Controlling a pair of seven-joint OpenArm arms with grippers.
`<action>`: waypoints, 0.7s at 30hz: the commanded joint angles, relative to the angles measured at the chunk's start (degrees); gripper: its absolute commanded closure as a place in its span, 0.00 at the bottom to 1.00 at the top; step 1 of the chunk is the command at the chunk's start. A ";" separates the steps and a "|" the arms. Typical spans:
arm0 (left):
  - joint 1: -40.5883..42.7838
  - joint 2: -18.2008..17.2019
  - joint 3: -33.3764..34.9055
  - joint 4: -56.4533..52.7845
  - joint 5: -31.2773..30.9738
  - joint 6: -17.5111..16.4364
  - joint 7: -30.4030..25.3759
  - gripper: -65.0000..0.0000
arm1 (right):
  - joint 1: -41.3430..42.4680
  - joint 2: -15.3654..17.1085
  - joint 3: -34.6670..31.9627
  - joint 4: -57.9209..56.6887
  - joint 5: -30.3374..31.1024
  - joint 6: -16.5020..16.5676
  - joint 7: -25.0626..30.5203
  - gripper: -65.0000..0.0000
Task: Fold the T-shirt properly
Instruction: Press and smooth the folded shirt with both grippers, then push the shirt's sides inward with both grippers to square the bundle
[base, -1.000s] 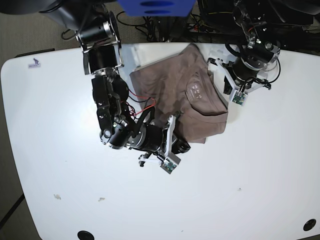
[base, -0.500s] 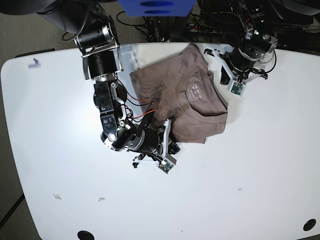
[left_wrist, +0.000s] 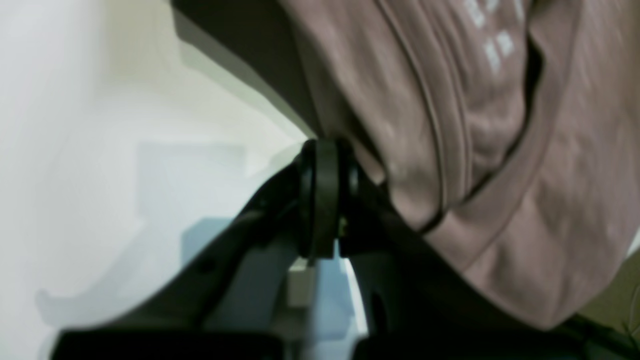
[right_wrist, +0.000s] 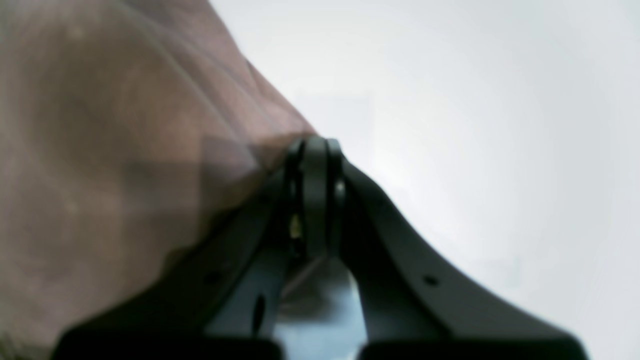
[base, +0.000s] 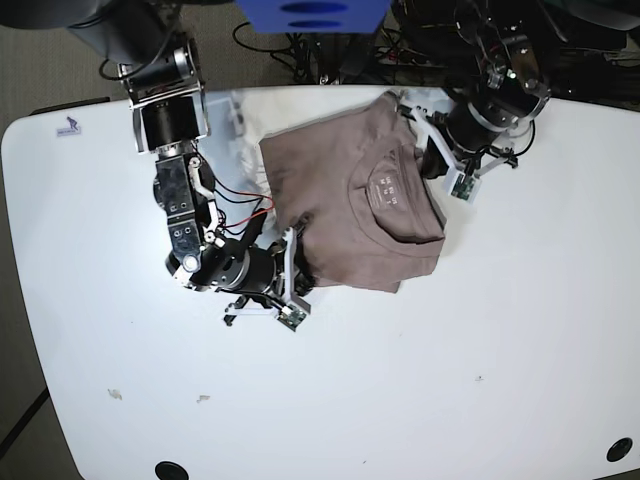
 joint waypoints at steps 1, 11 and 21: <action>-1.64 0.14 1.57 -0.46 0.31 -0.14 -1.28 1.00 | 0.43 2.45 0.17 3.19 0.37 0.01 0.60 1.00; -8.59 0.14 3.51 -4.42 3.47 -0.14 -1.28 1.00 | -8.53 5.09 0.17 12.16 0.37 0.01 0.51 1.00; -16.59 0.14 3.16 -10.93 6.55 -0.14 -1.28 1.00 | -15.21 5.44 0.26 17.52 0.29 0.01 0.42 1.00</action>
